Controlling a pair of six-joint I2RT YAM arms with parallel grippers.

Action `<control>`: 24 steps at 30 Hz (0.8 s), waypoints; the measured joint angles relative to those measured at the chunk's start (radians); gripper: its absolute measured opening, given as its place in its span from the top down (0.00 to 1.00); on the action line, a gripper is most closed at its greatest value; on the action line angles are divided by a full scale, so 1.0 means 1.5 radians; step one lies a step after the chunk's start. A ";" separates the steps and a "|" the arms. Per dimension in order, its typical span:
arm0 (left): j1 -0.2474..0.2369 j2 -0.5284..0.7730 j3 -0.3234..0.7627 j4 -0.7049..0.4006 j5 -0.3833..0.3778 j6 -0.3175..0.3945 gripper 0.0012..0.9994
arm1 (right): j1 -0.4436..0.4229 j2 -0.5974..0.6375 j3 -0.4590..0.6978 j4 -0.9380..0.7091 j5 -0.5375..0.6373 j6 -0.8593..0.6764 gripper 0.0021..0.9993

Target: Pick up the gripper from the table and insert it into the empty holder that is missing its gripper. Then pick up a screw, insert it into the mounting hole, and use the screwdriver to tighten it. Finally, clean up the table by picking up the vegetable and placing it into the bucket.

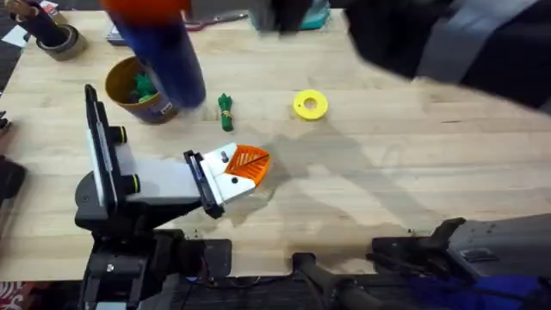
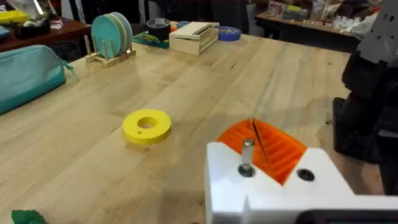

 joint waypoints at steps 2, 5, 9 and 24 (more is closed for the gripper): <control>0.000 0.000 0.000 0.000 0.000 0.000 0.99 | -0.008 -0.003 0.039 -0.025 -0.003 0.002 0.98; 0.000 0.000 0.000 0.000 0.000 0.000 0.99 | -0.014 -0.011 0.059 -0.033 -0.007 0.002 0.98; 0.000 0.000 0.000 0.000 0.000 0.000 0.99 | -0.013 -0.012 0.061 -0.039 -0.015 0.002 0.98; 0.000 0.000 0.000 0.000 0.000 0.000 0.99 | -0.012 -0.012 0.061 -0.440 0.019 -0.161 0.98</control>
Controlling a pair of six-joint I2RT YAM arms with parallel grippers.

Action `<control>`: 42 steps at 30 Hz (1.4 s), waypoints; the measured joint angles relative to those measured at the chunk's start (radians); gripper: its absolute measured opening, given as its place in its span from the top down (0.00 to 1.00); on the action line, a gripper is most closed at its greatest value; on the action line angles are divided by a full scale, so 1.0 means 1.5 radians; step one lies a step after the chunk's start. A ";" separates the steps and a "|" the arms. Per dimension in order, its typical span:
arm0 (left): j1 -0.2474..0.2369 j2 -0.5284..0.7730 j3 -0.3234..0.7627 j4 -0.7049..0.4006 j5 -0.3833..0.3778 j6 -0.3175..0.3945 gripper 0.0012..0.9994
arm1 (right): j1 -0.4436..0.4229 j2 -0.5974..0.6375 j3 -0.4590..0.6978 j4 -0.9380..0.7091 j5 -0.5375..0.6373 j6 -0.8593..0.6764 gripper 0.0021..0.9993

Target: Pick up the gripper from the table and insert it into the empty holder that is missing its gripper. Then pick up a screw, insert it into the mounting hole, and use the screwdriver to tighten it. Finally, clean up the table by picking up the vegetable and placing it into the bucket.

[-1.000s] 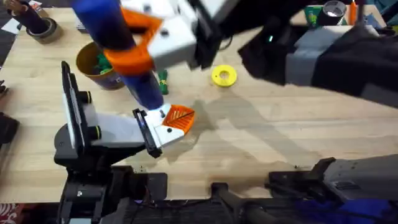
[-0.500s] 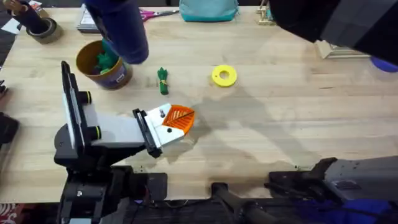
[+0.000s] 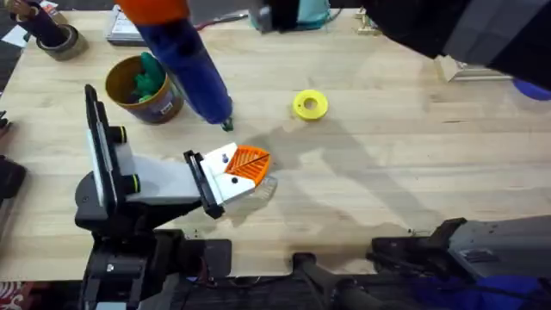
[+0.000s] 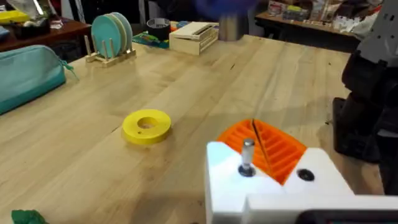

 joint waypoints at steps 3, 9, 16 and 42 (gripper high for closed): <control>0.000 0.000 0.000 0.000 0.000 0.000 0.99 | 0.003 0.004 0.000 -0.045 0.031 -0.051 0.98; 0.000 0.000 0.000 0.000 0.000 0.000 0.99 | 0.012 0.002 0.000 -0.031 0.055 -0.107 0.98; 0.000 0.000 0.000 0.000 0.000 0.000 0.99 | -0.014 -0.002 0.008 -0.129 0.094 -0.159 0.98; 0.000 0.000 0.000 0.003 -0.020 0.000 0.99 | -0.165 0.057 0.228 -0.917 0.760 -0.863 0.98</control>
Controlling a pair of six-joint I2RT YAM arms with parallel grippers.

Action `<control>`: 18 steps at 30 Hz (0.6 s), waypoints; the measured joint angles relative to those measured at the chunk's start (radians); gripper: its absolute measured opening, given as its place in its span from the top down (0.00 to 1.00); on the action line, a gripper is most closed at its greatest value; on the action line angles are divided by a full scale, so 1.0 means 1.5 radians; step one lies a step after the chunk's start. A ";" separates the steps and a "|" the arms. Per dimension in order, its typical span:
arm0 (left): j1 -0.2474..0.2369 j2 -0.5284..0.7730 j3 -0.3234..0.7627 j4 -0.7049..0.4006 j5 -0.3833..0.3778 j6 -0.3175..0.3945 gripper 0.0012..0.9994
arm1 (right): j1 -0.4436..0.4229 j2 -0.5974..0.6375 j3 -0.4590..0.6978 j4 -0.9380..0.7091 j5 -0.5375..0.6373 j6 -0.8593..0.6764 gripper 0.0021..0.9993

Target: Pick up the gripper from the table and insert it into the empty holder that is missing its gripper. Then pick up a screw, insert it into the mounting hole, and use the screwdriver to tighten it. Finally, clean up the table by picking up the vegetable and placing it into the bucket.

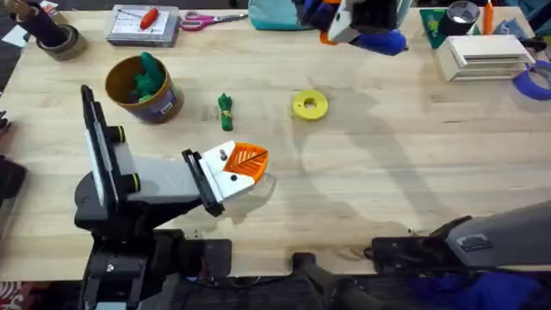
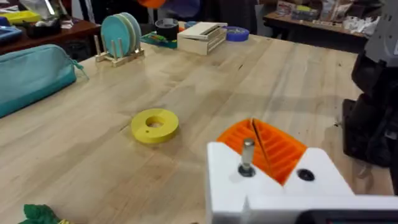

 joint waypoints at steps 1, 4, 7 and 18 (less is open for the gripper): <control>0.000 0.000 0.000 0.001 -0.003 0.000 0.99 | -0.010 0.010 -0.003 0.004 0.003 -0.007 0.98; 0.000 0.000 0.000 0.001 -0.008 0.000 0.99 | -0.051 0.037 -0.023 0.010 0.009 -0.030 0.98; 0.000 0.000 0.000 0.002 -0.012 0.000 0.99 | -0.098 0.056 -0.066 0.013 0.011 -0.058 0.98; 0.000 0.000 0.000 0.003 -0.018 0.000 0.99 | -0.252 0.110 -0.283 0.157 0.070 -0.157 0.98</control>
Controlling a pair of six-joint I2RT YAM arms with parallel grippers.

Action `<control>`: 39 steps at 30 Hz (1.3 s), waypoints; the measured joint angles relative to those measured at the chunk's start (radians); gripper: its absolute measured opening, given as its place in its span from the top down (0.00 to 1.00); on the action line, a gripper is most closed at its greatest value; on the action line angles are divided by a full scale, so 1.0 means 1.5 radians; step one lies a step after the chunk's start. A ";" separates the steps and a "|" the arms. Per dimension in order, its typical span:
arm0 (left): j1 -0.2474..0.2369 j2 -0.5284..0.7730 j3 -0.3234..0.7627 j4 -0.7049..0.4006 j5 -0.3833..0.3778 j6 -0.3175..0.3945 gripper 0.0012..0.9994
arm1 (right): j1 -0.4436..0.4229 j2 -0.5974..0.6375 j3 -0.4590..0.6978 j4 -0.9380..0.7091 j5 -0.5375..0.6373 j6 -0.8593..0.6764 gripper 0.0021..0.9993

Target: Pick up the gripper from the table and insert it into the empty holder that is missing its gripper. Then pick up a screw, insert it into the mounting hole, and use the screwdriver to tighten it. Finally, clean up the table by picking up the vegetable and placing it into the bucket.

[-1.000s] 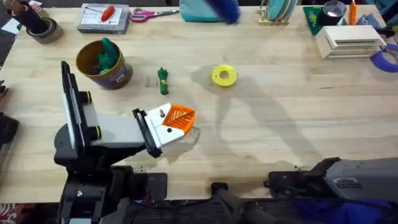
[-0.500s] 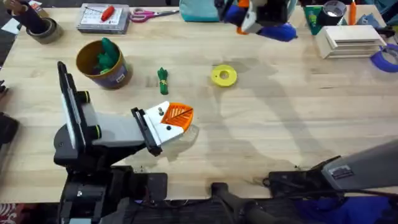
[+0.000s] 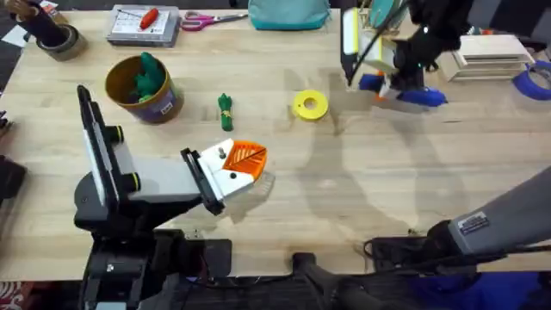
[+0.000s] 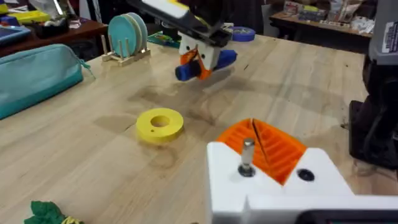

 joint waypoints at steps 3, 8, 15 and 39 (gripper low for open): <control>0.000 0.000 0.000 0.000 0.000 0.000 0.99 | -0.016 0.000 -0.034 0.027 0.011 -0.014 0.98; 0.000 0.000 0.000 0.000 0.000 0.000 0.99 | -0.019 0.000 -0.052 0.050 0.016 -0.024 0.54; 0.000 0.000 0.000 0.000 -0.001 0.000 0.99 | -0.019 0.000 -0.052 0.059 0.019 -0.033 0.00; 0.000 0.000 0.019 0.156 -0.212 -0.078 0.01 | 0.001 -0.206 0.104 0.111 -0.318 0.684 0.00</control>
